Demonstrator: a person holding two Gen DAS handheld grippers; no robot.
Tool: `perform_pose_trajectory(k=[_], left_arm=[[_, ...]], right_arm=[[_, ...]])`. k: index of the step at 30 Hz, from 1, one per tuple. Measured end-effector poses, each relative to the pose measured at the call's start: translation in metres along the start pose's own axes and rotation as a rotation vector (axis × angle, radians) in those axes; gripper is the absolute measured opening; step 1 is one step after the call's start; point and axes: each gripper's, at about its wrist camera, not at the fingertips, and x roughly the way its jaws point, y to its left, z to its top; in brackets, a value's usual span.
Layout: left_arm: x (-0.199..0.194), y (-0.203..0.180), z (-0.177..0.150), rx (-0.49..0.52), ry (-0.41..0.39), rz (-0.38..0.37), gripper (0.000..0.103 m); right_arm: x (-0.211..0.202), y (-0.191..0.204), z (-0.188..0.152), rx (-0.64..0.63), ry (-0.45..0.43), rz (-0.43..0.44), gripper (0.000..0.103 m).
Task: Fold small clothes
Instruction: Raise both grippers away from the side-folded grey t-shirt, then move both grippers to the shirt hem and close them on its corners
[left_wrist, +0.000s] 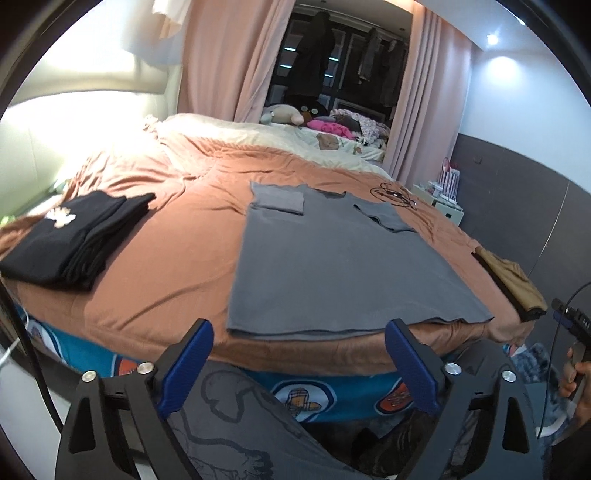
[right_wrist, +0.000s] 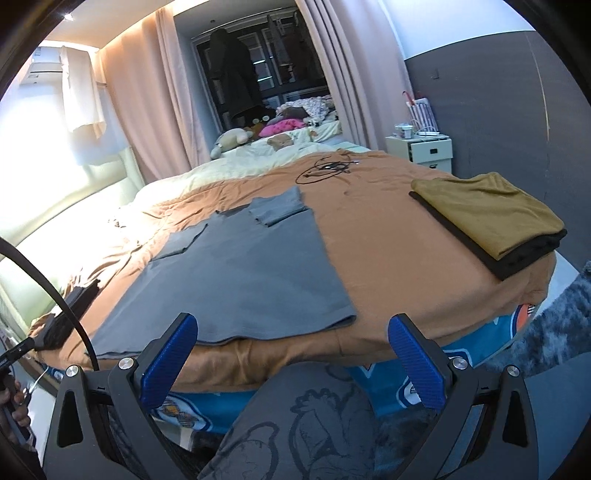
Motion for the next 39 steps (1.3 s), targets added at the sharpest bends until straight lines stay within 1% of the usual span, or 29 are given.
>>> perform_pose_trajectory(k=[1, 2, 3, 4, 5, 6, 8, 9, 10, 11, 12, 16, 17, 18, 21, 24, 27, 29, 33, 35, 37, 39], left_arm=[[-0.002, 0.004, -0.001, -0.026, 0.007, -0.012, 0.086], [-0.003, 0.007, -0.002, -0.048, 0.017, -0.026, 0.084], [-0.006, 0.011, -0.003, -0.074, 0.026, -0.041, 0.08], [-0.011, 0.016, -0.004, -0.101, 0.024, -0.058, 0.079], [-0.013, 0.018, -0.004, -0.108, 0.02, -0.064, 0.079], [-0.015, 0.019, -0.004, -0.109, 0.018, -0.065, 0.079], [-0.017, 0.023, -0.005, -0.121, 0.022, -0.062, 0.077], [-0.017, 0.026, -0.006, -0.139, 0.025, -0.073, 0.074], [-0.017, 0.03, -0.006, -0.164, 0.029, -0.09, 0.071], [-0.016, 0.033, -0.006, -0.175, 0.032, -0.094, 0.071], [-0.014, 0.036, -0.007, -0.19, 0.035, -0.095, 0.07], [-0.001, 0.052, -0.005, -0.272, 0.051, -0.111, 0.068], [0.005, 0.056, -0.004, -0.295, 0.061, -0.113, 0.067], [0.008, 0.06, -0.004, -0.308, 0.067, -0.118, 0.066], [0.027, 0.074, -0.002, -0.364, 0.097, -0.12, 0.062], [0.055, 0.084, -0.002, -0.424, 0.133, -0.12, 0.062], [0.081, 0.092, -0.002, -0.47, 0.174, -0.128, 0.058], [0.098, 0.095, -0.002, -0.486, 0.201, -0.129, 0.057], [0.131, 0.105, -0.002, -0.517, 0.251, -0.093, 0.057], [0.144, 0.108, -0.002, -0.526, 0.274, -0.094, 0.057], [0.152, 0.11, -0.003, -0.531, 0.288, -0.092, 0.057], [0.159, 0.112, -0.004, -0.547, 0.299, -0.108, 0.057]], right_arm=[[-0.002, 0.001, 0.0, 0.003, 0.0, 0.003, 0.103], [-0.004, 0.002, -0.001, 0.008, -0.001, -0.002, 0.102], [-0.005, 0.001, 0.0, 0.014, -0.002, -0.004, 0.1], [-0.007, 0.0, 0.0, 0.021, 0.001, 0.002, 0.095], [-0.008, -0.001, 0.001, 0.028, 0.005, 0.015, 0.091], [-0.01, -0.004, 0.001, 0.039, 0.011, 0.033, 0.09], [-0.014, -0.011, 0.0, 0.07, 0.018, 0.032, 0.089], [-0.016, -0.015, -0.001, 0.089, 0.022, 0.04, 0.089], [-0.015, -0.017, -0.001, 0.097, 0.029, 0.045, 0.088], [-0.014, -0.018, -0.001, 0.101, 0.038, 0.044, 0.083], [-0.012, -0.021, -0.002, 0.104, 0.047, 0.04, 0.081], [0.0, -0.036, 0.001, 0.165, 0.068, 0.048, 0.077], [0.006, -0.04, 0.003, 0.187, 0.074, 0.058, 0.073], [0.01, -0.041, 0.005, 0.204, 0.079, 0.067, 0.072], [0.03, -0.05, 0.007, 0.245, 0.107, 0.072, 0.071], [0.053, -0.058, 0.009, 0.279, 0.144, 0.075, 0.068], [0.08, -0.065, 0.011, 0.31, 0.18, 0.081, 0.066], [0.094, -0.069, 0.015, 0.327, 0.195, 0.086, 0.066], [0.127, -0.077, 0.024, 0.355, 0.229, 0.074, 0.066], [0.143, -0.082, 0.028, 0.367, 0.246, 0.063, 0.066], [0.151, -0.084, 0.034, 0.379, 0.246, 0.059, 0.066], [0.16, -0.086, 0.041, 0.385, 0.243, 0.053, 0.066]])
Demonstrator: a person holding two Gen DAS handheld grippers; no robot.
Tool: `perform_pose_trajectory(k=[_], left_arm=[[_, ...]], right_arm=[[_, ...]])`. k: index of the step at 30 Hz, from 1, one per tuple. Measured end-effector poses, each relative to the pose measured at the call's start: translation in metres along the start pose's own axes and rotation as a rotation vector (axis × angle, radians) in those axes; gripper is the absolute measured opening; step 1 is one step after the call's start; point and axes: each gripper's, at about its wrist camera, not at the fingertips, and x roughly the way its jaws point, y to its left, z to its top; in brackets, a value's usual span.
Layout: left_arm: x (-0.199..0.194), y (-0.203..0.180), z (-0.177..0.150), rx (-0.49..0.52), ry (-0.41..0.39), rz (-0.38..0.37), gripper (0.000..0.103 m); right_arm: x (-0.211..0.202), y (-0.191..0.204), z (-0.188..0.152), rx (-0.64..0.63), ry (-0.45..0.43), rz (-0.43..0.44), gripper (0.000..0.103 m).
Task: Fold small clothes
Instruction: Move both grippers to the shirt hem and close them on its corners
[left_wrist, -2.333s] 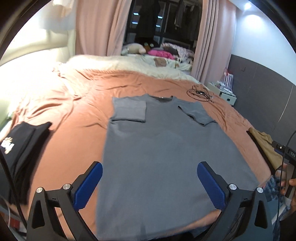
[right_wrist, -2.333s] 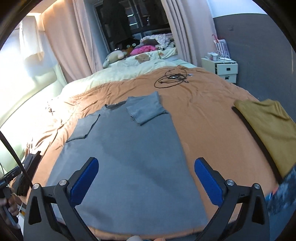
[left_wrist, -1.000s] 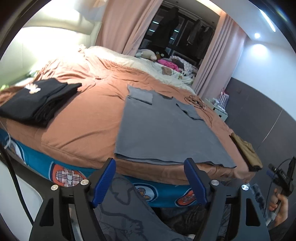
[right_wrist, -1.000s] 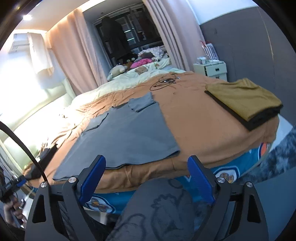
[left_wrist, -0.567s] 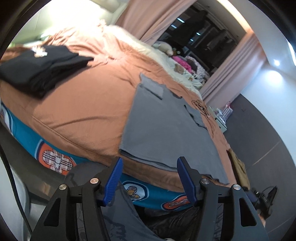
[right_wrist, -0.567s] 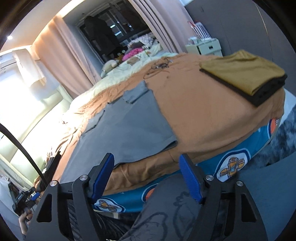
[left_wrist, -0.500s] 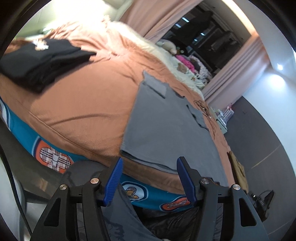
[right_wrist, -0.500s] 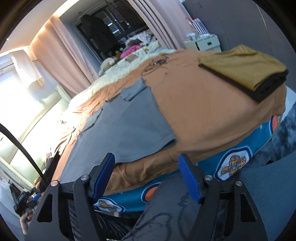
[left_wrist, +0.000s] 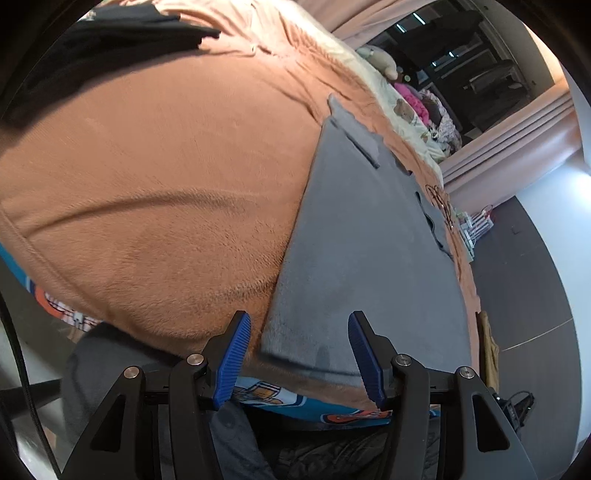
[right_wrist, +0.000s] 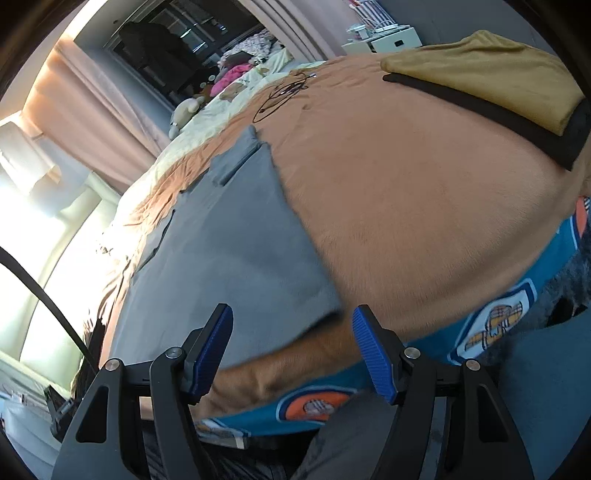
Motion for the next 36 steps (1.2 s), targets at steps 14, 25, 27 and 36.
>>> perform_pose_trajectory(k=[14, 25, 27, 36], left_arm=[[0.0, 0.02, -0.009, -0.236, 0.012, -0.204, 0.057], [0.005, 0.007, -0.007, -0.253, -0.015, -0.165, 0.037], [0.011, 0.006, -0.006, -0.253, -0.005, -0.13, 0.02], [0.002, 0.017, 0.001, -0.262, -0.043, -0.069, 0.003]], right_arm=[[0.022, -0.023, -0.005, 0.191, 0.043, 0.15, 0.053], [0.024, -0.041, -0.018, 0.308, -0.061, 0.205, 0.05], [0.025, -0.045, -0.029, 0.34, -0.065, 0.192, 0.046], [0.029, -0.027, -0.031, 0.357, -0.043, 0.128, 0.025]])
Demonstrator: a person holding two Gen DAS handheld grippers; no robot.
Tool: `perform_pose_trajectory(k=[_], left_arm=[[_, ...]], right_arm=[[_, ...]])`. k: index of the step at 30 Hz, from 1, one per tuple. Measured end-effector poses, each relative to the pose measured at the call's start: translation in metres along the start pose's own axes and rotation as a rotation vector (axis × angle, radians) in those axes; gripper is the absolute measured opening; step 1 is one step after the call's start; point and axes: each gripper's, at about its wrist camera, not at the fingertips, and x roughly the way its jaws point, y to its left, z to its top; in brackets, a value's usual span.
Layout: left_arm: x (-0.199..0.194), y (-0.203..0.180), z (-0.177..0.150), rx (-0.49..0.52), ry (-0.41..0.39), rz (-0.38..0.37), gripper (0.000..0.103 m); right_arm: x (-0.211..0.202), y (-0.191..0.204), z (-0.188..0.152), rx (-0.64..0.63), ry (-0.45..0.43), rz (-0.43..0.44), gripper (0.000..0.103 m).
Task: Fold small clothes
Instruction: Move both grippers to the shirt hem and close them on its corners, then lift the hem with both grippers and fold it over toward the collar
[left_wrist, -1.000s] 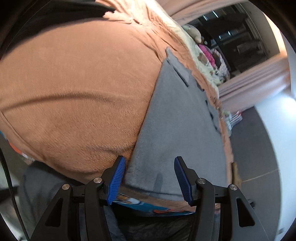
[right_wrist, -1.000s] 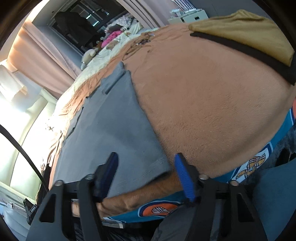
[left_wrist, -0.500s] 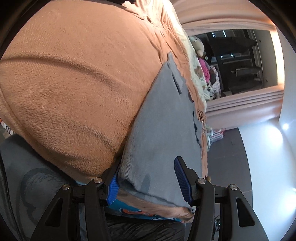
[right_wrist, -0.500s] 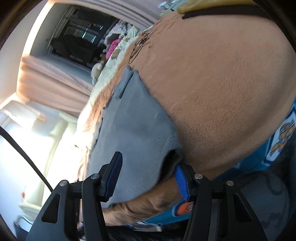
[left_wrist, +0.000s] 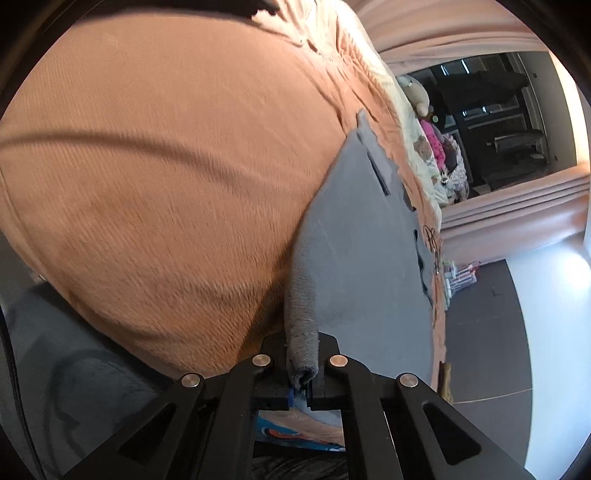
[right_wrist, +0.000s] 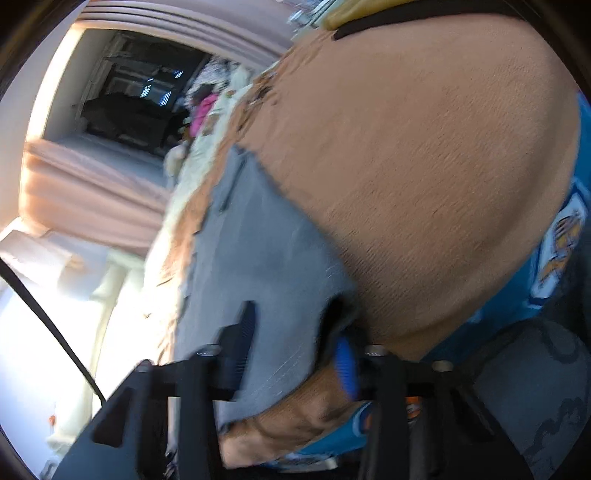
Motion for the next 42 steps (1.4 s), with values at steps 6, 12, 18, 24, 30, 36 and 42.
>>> perform_pose_trajectory(k=[6, 12, 18, 24, 30, 36, 42], left_arm=[[-0.016, -0.009, 0.01, -0.003, -0.028, -0.036, 0.002], [-0.044, -0.034, 0.014, 0.021, -0.07, -0.1, 0.002], [-0.085, -0.056, 0.017, 0.048, -0.12, -0.172, 0.002], [-0.129, -0.065, 0.009, 0.066, -0.153, -0.224, 0.002], [-0.173, -0.062, -0.01, 0.059, -0.18, -0.262, 0.002], [-0.214, -0.055, -0.032, 0.073, -0.208, -0.284, 0.002], [-0.239, -0.041, -0.05, 0.075, -0.222, -0.293, 0.002]], right_arm=[[-0.009, 0.007, 0.007, 0.04, -0.027, -0.006, 0.0], [-0.036, 0.032, -0.004, -0.019, -0.054, 0.05, 0.0], [-0.076, 0.044, -0.014, -0.059, -0.073, 0.125, 0.0], [-0.111, 0.051, -0.022, -0.107, -0.096, 0.177, 0.0], [-0.141, 0.047, -0.037, -0.128, -0.106, 0.224, 0.0], [-0.166, 0.037, -0.051, -0.155, -0.116, 0.257, 0.0], [-0.183, 0.024, -0.06, -0.184, -0.096, 0.271, 0.0]])
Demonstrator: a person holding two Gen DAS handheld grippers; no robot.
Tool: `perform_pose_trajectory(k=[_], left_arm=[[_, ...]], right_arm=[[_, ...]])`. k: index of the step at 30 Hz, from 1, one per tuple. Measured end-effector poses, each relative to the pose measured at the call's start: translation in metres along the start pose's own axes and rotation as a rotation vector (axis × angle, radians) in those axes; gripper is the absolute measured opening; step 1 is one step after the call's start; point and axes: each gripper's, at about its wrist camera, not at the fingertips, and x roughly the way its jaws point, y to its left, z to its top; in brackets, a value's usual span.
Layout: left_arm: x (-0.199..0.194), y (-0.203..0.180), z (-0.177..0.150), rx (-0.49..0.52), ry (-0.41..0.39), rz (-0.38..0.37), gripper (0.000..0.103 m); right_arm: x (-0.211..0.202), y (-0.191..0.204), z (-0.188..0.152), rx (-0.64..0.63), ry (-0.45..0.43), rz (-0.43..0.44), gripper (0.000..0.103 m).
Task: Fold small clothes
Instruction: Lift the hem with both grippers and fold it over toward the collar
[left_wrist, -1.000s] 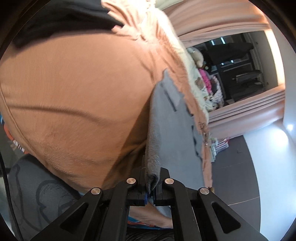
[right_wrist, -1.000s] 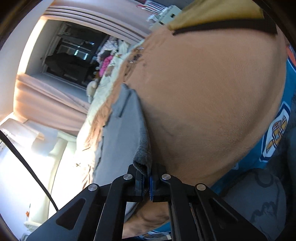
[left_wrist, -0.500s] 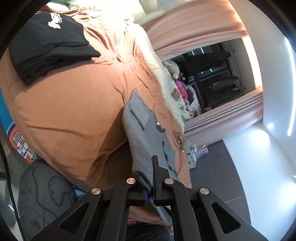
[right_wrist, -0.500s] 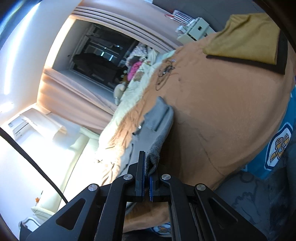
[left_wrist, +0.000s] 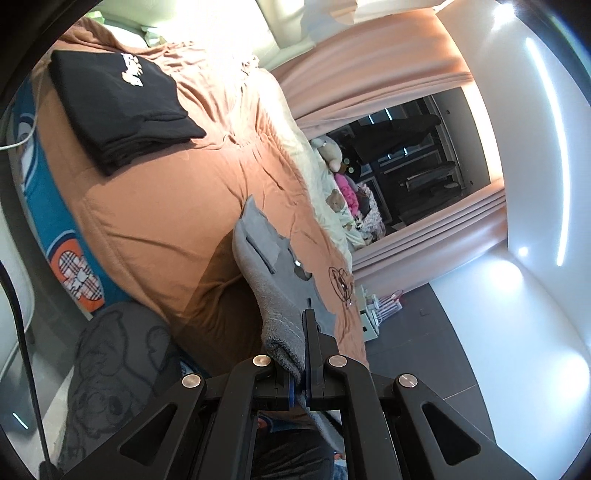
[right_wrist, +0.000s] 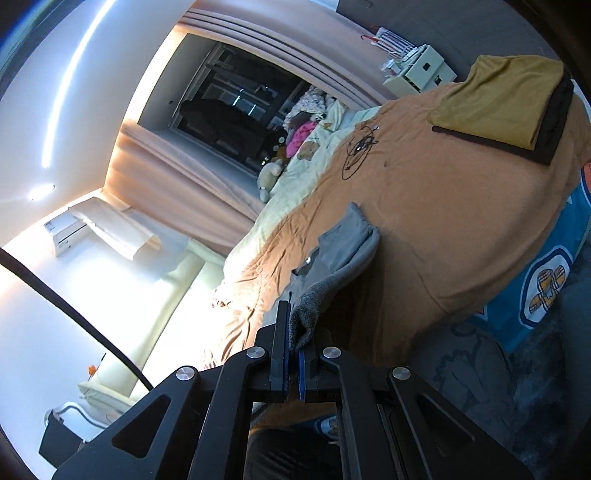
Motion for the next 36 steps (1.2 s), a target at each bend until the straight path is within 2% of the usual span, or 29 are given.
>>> perform_pose_trajectory(k=[6, 13, 19, 28, 36], left_arm=[[-0.007, -0.007, -0.001, 0.015, 0.021, -0.016, 0.002], [0.021, -0.01, 0.02, 0.027, 0.002, -0.004, 0.002], [0.069, -0.023, 0.051, 0.044, 0.026, 0.016, 0.002], [0.149, -0.068, 0.11, 0.117, 0.055, 0.043, 0.002], [0.228, -0.087, 0.149, 0.152, 0.078, 0.104, 0.002]], right_arm=[[-0.008, -0.007, 0.002, -0.004, 0.01, 0.014, 0.0], [0.031, -0.004, 0.032, -0.023, 0.019, -0.005, 0.0], [0.076, 0.001, 0.066, -0.051, 0.028, -0.013, 0.0], [0.16, 0.02, 0.123, -0.09, 0.038, -0.045, 0.0], [0.241, 0.025, 0.167, -0.111, 0.061, -0.093, 0.0]])
